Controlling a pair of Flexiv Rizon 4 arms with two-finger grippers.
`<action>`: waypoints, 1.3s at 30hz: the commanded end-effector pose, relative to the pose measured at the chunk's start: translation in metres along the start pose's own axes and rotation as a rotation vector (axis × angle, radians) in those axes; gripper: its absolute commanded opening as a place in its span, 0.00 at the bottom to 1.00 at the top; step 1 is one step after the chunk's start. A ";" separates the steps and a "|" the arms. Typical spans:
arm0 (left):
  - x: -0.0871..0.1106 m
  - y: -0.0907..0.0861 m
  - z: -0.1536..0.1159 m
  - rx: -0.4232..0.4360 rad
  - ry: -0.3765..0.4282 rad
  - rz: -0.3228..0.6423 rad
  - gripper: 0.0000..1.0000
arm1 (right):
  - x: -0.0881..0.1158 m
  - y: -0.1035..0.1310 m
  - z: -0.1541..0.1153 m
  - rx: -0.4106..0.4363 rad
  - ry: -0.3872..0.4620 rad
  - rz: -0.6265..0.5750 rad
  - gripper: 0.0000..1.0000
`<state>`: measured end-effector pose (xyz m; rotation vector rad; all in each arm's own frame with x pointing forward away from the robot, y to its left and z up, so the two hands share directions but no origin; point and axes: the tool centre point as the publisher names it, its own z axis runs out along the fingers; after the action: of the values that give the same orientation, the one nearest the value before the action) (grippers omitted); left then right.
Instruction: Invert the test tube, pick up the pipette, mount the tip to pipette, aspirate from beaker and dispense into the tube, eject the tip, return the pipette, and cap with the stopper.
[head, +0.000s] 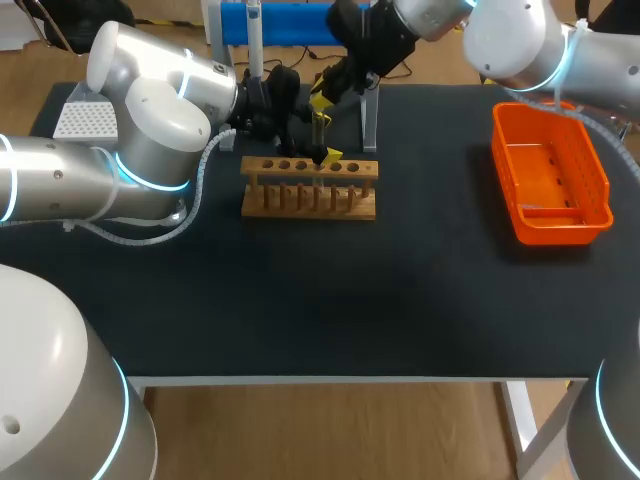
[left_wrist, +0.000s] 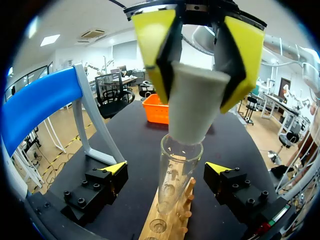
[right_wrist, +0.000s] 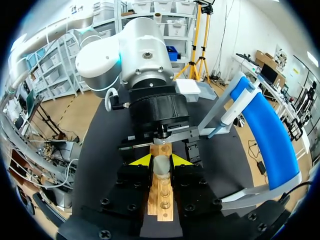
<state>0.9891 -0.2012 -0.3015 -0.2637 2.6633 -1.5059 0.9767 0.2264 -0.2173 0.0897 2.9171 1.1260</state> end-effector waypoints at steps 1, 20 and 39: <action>0.001 0.000 0.000 0.000 -0.002 0.000 1.00 | -0.003 -0.003 0.003 0.004 0.009 0.003 0.00; 0.001 0.000 0.000 0.000 -0.002 0.000 1.00 | 0.000 -0.013 0.013 0.013 0.022 0.025 0.00; 0.001 0.000 0.000 0.000 -0.002 0.000 1.00 | 0.006 -0.025 0.020 0.007 0.016 0.046 1.00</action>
<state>0.9891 -0.2012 -0.3015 -0.2637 2.6633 -1.5058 0.9721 0.2241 -0.2489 0.1521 2.9561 1.1156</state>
